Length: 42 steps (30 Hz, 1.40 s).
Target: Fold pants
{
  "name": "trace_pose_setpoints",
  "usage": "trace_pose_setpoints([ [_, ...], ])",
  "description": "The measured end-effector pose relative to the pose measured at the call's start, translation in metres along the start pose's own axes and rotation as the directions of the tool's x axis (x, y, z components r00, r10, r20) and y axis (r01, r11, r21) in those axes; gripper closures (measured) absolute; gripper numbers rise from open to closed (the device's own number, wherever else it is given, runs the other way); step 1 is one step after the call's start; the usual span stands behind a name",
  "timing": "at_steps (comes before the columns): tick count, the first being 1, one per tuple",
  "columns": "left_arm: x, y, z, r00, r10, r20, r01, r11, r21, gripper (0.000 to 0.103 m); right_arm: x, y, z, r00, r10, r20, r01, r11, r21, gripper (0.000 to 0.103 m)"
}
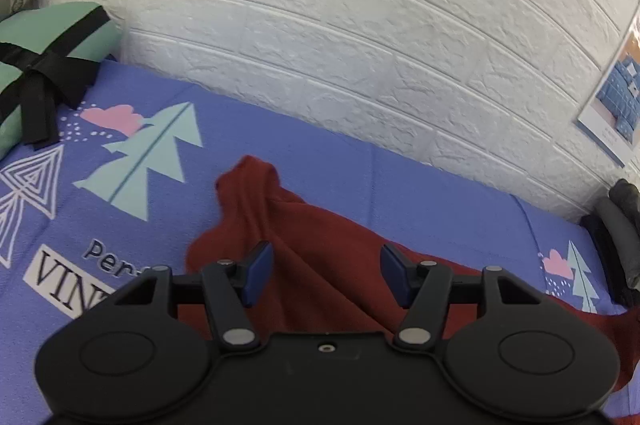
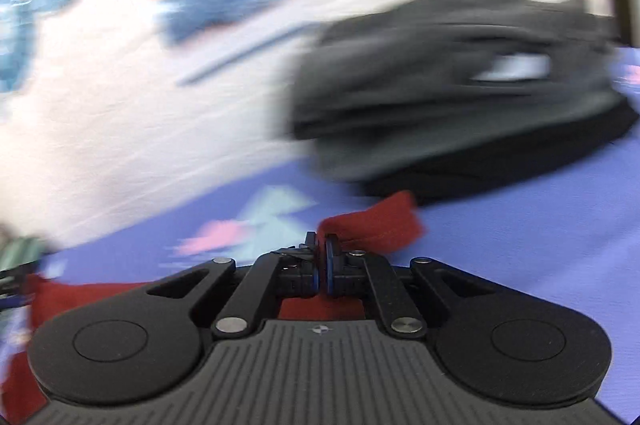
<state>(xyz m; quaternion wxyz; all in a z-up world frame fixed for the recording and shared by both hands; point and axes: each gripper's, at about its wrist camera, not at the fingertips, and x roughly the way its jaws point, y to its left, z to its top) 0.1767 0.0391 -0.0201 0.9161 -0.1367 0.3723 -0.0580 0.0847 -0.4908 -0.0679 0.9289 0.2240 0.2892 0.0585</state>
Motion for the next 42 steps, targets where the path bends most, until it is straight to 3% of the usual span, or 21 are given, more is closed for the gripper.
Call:
trace_pose_setpoints([
  [2, 0.002, -0.004, -0.002, 1.000, -0.003, -0.008, 0.003, 1.000, 0.012, 0.000, 0.014, 0.023, -0.007, 0.986, 0.132, -0.104, -0.139, 0.988, -0.063, 0.082],
  [4, 0.001, -0.006, -0.004, 1.000, 0.007, -0.013, -0.007, 0.999, 0.033, 0.000, 0.011, 0.031, -0.012, 0.981, 0.168, -0.102, -0.178, 0.979, -0.098, 0.060],
  [7, 0.000, 0.000, -0.007, 0.999, 0.030, -0.015, -0.029, 0.999, 0.045, 0.000, -0.008, 0.016, -0.008, 0.996, 0.092, -0.006, -0.092, 0.994, -0.055, 0.043],
  [9, 0.001, 0.008, -0.006, 0.999, 0.042, -0.020, -0.041, 0.999, 0.025, 0.000, -0.016, 0.001, -0.006, 0.999, 0.028, 0.015, -0.028, 0.999, -0.017, 0.041],
  [11, 0.004, 0.015, -0.007, 0.998, 0.050, -0.028, -0.050, 0.999, -0.009, 0.000, -0.019, -0.007, -0.006, 1.000, -0.009, 0.003, 0.009, 1.000, -0.017, 0.034],
  [13, 0.006, 0.020, -0.008, 0.998, 0.043, -0.039, -0.045, 0.998, -0.046, 0.000, -0.019, -0.006, -0.011, 0.999, -0.016, -0.028, 0.014, 0.999, -0.051, 0.014],
  [15, 0.008, 0.019, -0.011, 0.998, 0.039, -0.050, -0.042, 0.998, -0.055, 0.000, -0.019, 0.000, -0.019, 0.998, -0.008, -0.064, 0.001, 0.993, -0.116, 0.013],
  [20, 0.007, 0.013, -0.013, 0.997, 0.044, -0.059, -0.046, 0.998, -0.031, 0.000, 0.002, 0.009, -0.032, 0.991, 0.001, -0.131, -0.026, 0.981, -0.193, 0.017],
  [21, 0.006, 0.013, -0.013, 0.997, 0.046, -0.056, -0.047, 0.998, -0.029, 0.000, 0.005, 0.009, -0.033, 0.988, 0.015, -0.152, -0.044, 0.981, -0.191, 0.032],
  [22, 0.004, 0.014, -0.012, 0.997, 0.049, -0.053, -0.051, 0.998, -0.027, 0.000, 0.006, 0.007, -0.033, 0.984, 0.039, -0.172, -0.070, 0.982, -0.175, 0.079],
  [23, 0.003, 0.015, -0.012, 0.997, 0.053, -0.049, -0.054, 0.998, -0.027, 0.000, 0.002, 0.005, -0.031, 0.986, 0.052, -0.159, -0.077, 0.985, -0.155, 0.098],
  [25, 0.001, 0.019, -0.012, 0.997, 0.061, -0.043, -0.063, 0.997, -0.035, 0.000, -0.020, -0.002, -0.027, 0.999, 0.025, -0.031, -0.029, 0.992, -0.120, 0.098],
  [27, 0.000, 0.024, -0.012, 0.996, 0.074, -0.044, -0.076, 0.996, -0.045, 0.000, -0.046, -0.015, -0.022, 0.995, -0.059, 0.075, 0.062, 0.997, -0.047, 0.098],
  [29, 0.000, 0.030, -0.012, 0.995, 0.084, -0.047, -0.087, 0.994, -0.060, 0.000, -0.073, -0.032, -0.022, 0.969, -0.198, 0.146, 0.197, 0.980, 0.021, 0.098],
  [31, 0.000, 0.038, -0.012, 0.994, 0.092, -0.050, -0.096, 0.992, -0.082, 0.000, -0.091, -0.049, -0.028, 0.920, -0.364, 0.142, 0.355, 0.931, 0.090, 0.098],
  [32, 0.001, 0.041, -0.012, 0.994, 0.097, -0.052, -0.102, 0.990, -0.094, 0.000, -0.095, -0.055, -0.031, 0.894, -0.432, 0.117, 0.421, 0.900, 0.109, 0.095],
  [34, 0.001, 0.046, -0.010, 0.993, 0.101, -0.058, -0.107, 0.987, -0.119, 0.000, -0.098, -0.062, -0.035, 0.860, -0.506, 0.060, 0.501, 0.861, 0.090, 0.064],
  [35, 0.002, 0.047, -0.009, 0.993, 0.100, -0.061, -0.107, 0.986, -0.129, 0.000, -0.098, -0.061, -0.036, 0.855, -0.514, 0.060, 0.510, 0.857, 0.076, 0.059],
  [38, 0.001, 0.045, -0.004, 0.993, 0.104, -0.054, -0.110, 0.987, -0.120, 0.000, -0.093, -0.049, -0.028, 0.885, -0.449, 0.125, 0.450, 0.893, 0.022, 0.040],
  [40, 0.000, 0.041, 0.000, 0.993, 0.108, -0.047, -0.112, 0.989, -0.096, 0.000, -0.080, -0.043, -0.019, 0.923, -0.363, 0.130, 0.371, 0.928, -0.039, 0.017],
  [42, -0.001, 0.038, 0.005, 0.993, 0.112, -0.036, -0.114, 0.991, -0.069, 0.000, -0.058, -0.034, -0.010, 0.948, -0.300, 0.106, 0.313, 0.941, -0.126, 0.013],
])
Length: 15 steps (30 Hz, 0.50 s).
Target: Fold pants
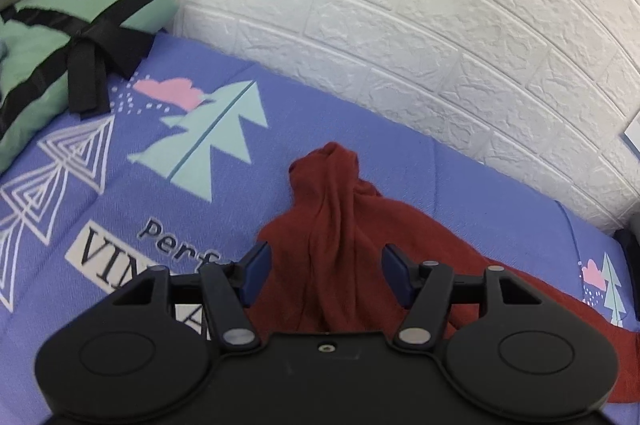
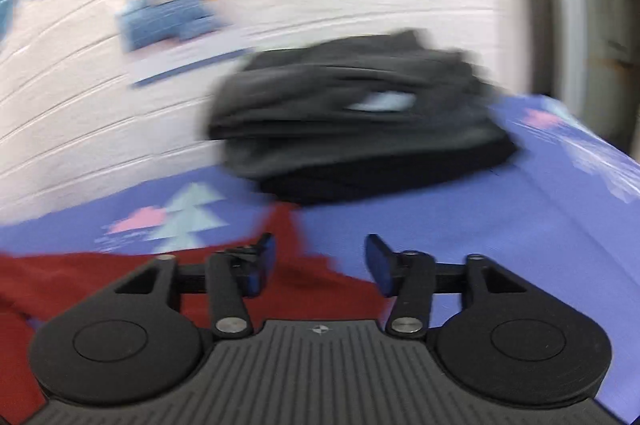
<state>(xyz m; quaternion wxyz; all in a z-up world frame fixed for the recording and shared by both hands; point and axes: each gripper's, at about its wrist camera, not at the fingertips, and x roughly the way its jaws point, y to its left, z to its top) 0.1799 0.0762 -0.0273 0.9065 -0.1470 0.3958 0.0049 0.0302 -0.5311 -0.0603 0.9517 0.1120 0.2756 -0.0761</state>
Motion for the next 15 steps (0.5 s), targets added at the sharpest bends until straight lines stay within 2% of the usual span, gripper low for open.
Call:
trace_pose_setpoints([
  [3, 0.000, -0.004, 0.010, 1.000, 0.014, 0.009, -0.014, 0.999, 0.035, 0.000, 0.029, 0.022, 0.012, 0.998, 0.042, -0.037, -0.046, 0.992, -0.121, 0.013],
  [7, 0.008, -0.012, 0.022, 1.000, -0.004, -0.015, 0.006, 0.993, 0.120, 0.000, 0.055, 0.041, 0.023, 0.975, 0.179, -0.135, -0.204, 0.958, -0.200, 0.011],
  [8, 0.011, -0.015, 0.024, 1.000, -0.007, -0.020, 0.010, 0.989, 0.146, 0.000, 0.060, 0.045, 0.025, 0.966, 0.205, -0.154, -0.236, 0.946, -0.221, 0.008],
  [9, 0.015, -0.016, 0.025, 1.000, -0.007, -0.021, 0.011, 0.986, 0.163, 0.000, 0.066, 0.048, 0.027, 0.960, 0.222, -0.172, -0.259, 0.936, -0.239, 0.001],
  [15, 0.044, -0.013, 0.035, 0.994, -0.088, -0.072, 0.097, 0.986, 0.135, 0.000, 0.095, 0.075, 0.034, 0.913, 0.306, -0.269, -0.386, 0.862, -0.328, 0.000],
])
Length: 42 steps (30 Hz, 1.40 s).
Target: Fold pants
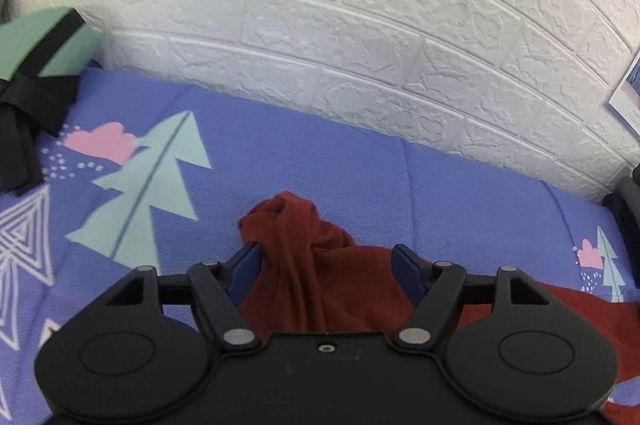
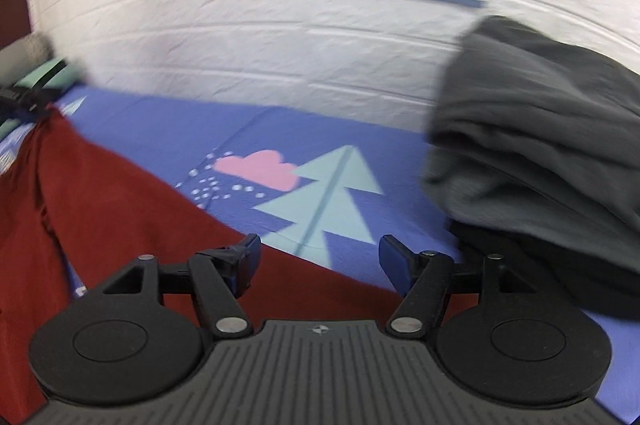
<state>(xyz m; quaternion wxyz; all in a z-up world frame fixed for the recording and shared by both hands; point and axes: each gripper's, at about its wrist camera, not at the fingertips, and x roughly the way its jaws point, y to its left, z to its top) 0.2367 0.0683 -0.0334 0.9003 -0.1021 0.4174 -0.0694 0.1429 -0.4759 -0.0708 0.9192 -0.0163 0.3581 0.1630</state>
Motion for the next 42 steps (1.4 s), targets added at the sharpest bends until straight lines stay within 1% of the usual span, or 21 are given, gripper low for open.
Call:
trace_pose_setpoints([
  [2, 0.007, 0.001, 0.001, 1.000, 0.001, -0.004, -0.001, 1.000, 0.010, 0.000, 0.010, 0.002, 0.005, 0.999, 0.046, -0.021, -0.047, 0.999, -0.026, 0.000],
  [5, 0.012, 0.004, 0.000, 1.000, -0.016, -0.012, 0.016, 1.000, -0.004, 0.000, 0.026, 0.007, 0.006, 0.986, 0.135, -0.102, -0.140, 0.989, -0.043, 0.000],
  [7, 0.012, 0.007, 0.000, 1.000, -0.024, -0.011, 0.024, 1.000, -0.009, 0.000, 0.032, 0.014, 0.001, 0.976, 0.144, -0.162, -0.159, 0.984, -0.083, 0.001],
  [8, 0.013, 0.008, 0.000, 1.000, -0.027, -0.010, 0.027, 1.000, -0.010, 0.000, 0.036, 0.018, -0.002, 0.972, 0.135, -0.190, -0.158, 0.982, -0.108, 0.004],
  [9, 0.013, 0.009, 0.001, 1.000, -0.026, -0.010, 0.025, 1.000, -0.012, 0.000, 0.035, 0.022, -0.004, 0.979, 0.106, -0.172, -0.129, 0.983, -0.131, 0.017],
  [10, 0.014, 0.010, 0.002, 1.000, -0.016, -0.011, 0.016, 1.000, -0.012, 0.000, 0.031, 0.025, -0.004, 0.983, 0.098, -0.158, -0.119, 0.984, -0.133, 0.078],
  [11, 0.014, 0.010, 0.002, 1.000, -0.007, -0.010, 0.007, 1.000, -0.012, 0.000, 0.028, 0.025, -0.003, 0.985, 0.093, -0.145, -0.111, 0.986, -0.126, 0.099],
  [12, 0.014, 0.010, 0.003, 1.000, -0.005, -0.007, 0.005, 1.000, -0.010, 0.000, 0.024, 0.025, -0.003, 0.990, 0.082, -0.113, -0.096, 0.988, -0.124, 0.103],
  [14, 0.012, 0.011, 0.005, 1.000, -0.002, 0.005, 0.002, 1.000, -0.013, 0.000, 0.019, 0.017, -0.001, 0.997, -0.008, -0.071, -0.001, 0.993, -0.115, 0.103],
  [15, 0.011, 0.011, 0.006, 1.000, -0.005, 0.010, 0.005, 1.000, -0.017, 0.000, 0.020, 0.007, 0.000, 0.997, -0.059, -0.056, 0.055, 0.995, -0.079, 0.103],
  [18, 0.009, 0.011, 0.009, 1.000, -0.016, 0.016, 0.017, 1.000, -0.025, 0.000, 0.019, -0.013, 0.002, 0.980, -0.196, -0.036, 0.197, 0.980, 0.009, 0.103],
  [24, 0.014, 0.002, 0.012, 0.999, -0.038, -0.008, 0.038, 0.999, 0.025, 0.000, 0.021, -0.006, -0.002, 0.986, -0.147, -0.078, 0.146, 0.989, -0.018, 0.103],
  [30, 0.033, -0.007, 0.014, 0.997, -0.052, -0.053, 0.055, 0.996, 0.065, 0.000, 0.021, -0.015, 0.000, 0.981, -0.175, -0.084, 0.179, 0.983, 0.039, 0.102],
  [31, 0.036, -0.010, 0.014, 0.998, -0.040, -0.053, 0.044, 0.996, 0.078, 0.000, 0.020, -0.014, 0.001, 0.982, -0.173, -0.076, 0.176, 0.984, 0.031, 0.093],
  [32, 0.038, -0.013, 0.014, 0.998, -0.028, -0.055, 0.033, 0.995, 0.091, 0.000, 0.018, -0.012, 0.001, 0.985, -0.161, -0.064, 0.163, 0.986, 0.030, 0.082],
  [33, 0.041, -0.015, 0.013, 0.998, -0.017, -0.059, 0.023, 0.994, 0.103, 0.000, 0.016, -0.010, 0.002, 0.989, -0.140, -0.046, 0.141, 0.989, 0.031, 0.062],
  [34, 0.043, -0.017, 0.013, 0.998, -0.007, -0.057, 0.013, 0.994, 0.110, 0.000, 0.013, -0.007, 0.003, 0.994, -0.107, -0.027, 0.108, 0.994, 0.026, 0.033],
  [36, 0.047, -0.018, 0.012, 0.999, 0.015, -0.046, -0.010, 0.993, 0.121, 0.000, 0.012, 0.003, 0.006, 0.999, -0.050, -0.007, 0.050, 0.999, -0.018, 0.006],
  [37, 0.049, -0.018, 0.013, 0.999, 0.027, -0.041, -0.022, 0.992, 0.122, 0.000, 0.015, 0.007, 0.008, 0.999, -0.042, -0.012, 0.041, 0.998, -0.045, 0.005],
  [39, 0.052, -0.018, 0.014, 0.999, 0.042, -0.033, -0.038, 0.992, 0.118, 0.000, 0.025, 0.012, 0.011, 0.998, -0.057, -0.030, 0.055, 0.996, -0.076, 0.005],
  [42, 0.055, -0.018, 0.019, 0.998, 0.046, -0.035, -0.041, 0.991, 0.128, 0.000, 0.039, 0.008, 0.017, 0.998, -0.036, -0.048, 0.034, 0.998, -0.056, 0.006],
])
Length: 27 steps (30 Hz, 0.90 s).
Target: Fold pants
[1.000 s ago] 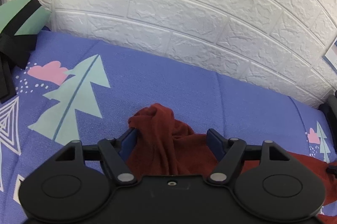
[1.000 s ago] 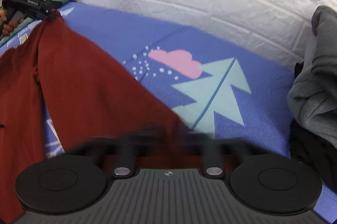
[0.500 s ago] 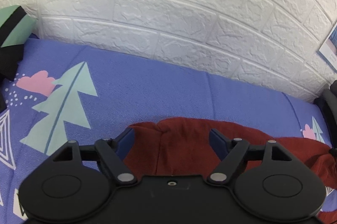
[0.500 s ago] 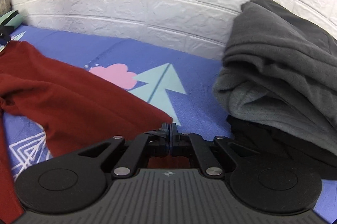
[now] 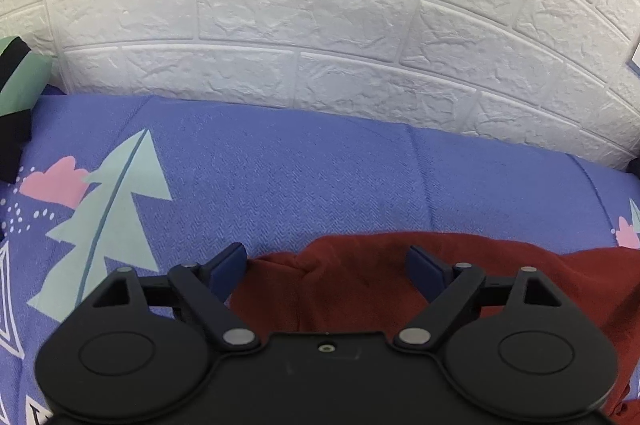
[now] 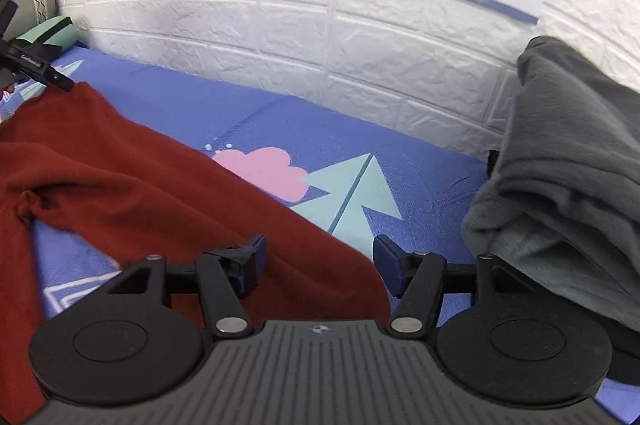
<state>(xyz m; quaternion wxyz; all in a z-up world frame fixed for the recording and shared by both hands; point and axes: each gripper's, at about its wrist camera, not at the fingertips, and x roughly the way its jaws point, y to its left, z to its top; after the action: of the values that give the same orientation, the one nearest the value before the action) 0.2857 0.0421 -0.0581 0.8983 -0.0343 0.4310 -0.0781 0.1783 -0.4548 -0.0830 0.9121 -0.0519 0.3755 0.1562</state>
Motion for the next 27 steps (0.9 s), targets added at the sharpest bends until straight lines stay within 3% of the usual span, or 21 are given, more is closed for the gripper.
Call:
trace_pose_setpoints([
  [5, 0.010, 0.003, 0.006, 0.999, -0.018, -0.027, 0.019, 0.999, 0.026, 0.000, 0.022, 0.002, 0.005, 0.997, 0.042, -0.069, -0.043, 0.999, -0.026, 0.008],
  [6, 0.012, 0.002, 0.005, 0.999, -0.020, -0.033, 0.021, 0.999, 0.040, 0.000, 0.024, 0.002, 0.004, 0.995, 0.057, -0.086, -0.058, 0.998, -0.016, 0.019],
  [8, 0.012, -0.007, 0.000, 1.000, 0.005, -0.017, -0.003, 0.992, 0.125, 0.006, 0.021, 0.008, 0.003, 0.995, 0.078, -0.070, -0.080, 0.997, -0.021, 0.069],
  [9, 0.009, -0.012, -0.002, 1.000, -0.008, -0.005, 0.009, 0.986, 0.169, 0.031, 0.020, 0.011, 0.002, 0.994, 0.081, -0.067, -0.083, 0.996, -0.041, 0.096],
  [10, 0.006, -0.016, -0.002, 0.999, -0.034, -0.014, 0.036, 0.983, 0.180, 0.096, 0.018, 0.014, 0.001, 0.995, 0.077, -0.060, -0.080, 0.995, -0.058, 0.098],
  [11, 0.006, -0.020, -0.004, 0.999, -0.044, -0.025, 0.048, 0.981, 0.188, 0.103, 0.018, 0.014, -0.001, 0.996, 0.070, -0.054, -0.074, 0.995, -0.064, 0.099],
  [13, 0.008, -0.032, -0.008, 1.000, 0.006, -0.002, -0.005, 0.967, 0.255, 0.103, 0.020, 0.010, 0.000, 0.999, 0.036, -0.034, -0.037, 0.999, -0.026, 0.103],
  [16, 0.011, -0.028, 0.000, 0.999, 0.048, 0.025, -0.052, 0.984, 0.172, 0.103, 0.023, -0.001, 0.009, 0.999, -0.053, 0.004, 0.052, 0.996, 0.075, 0.103],
  [19, 0.009, -0.015, 0.006, 0.998, 0.052, 0.036, -0.055, 0.995, 0.079, 0.103, 0.017, -0.014, 0.018, 0.998, -0.056, 0.035, 0.050, 0.983, 0.176, 0.103],
  [27, -0.024, -0.009, 0.004, 0.996, 0.016, 0.091, -0.018, 0.999, 0.028, 0.103, -0.015, -0.003, 0.020, 0.994, -0.063, 0.089, 0.048, 0.985, 0.164, 0.103],
])
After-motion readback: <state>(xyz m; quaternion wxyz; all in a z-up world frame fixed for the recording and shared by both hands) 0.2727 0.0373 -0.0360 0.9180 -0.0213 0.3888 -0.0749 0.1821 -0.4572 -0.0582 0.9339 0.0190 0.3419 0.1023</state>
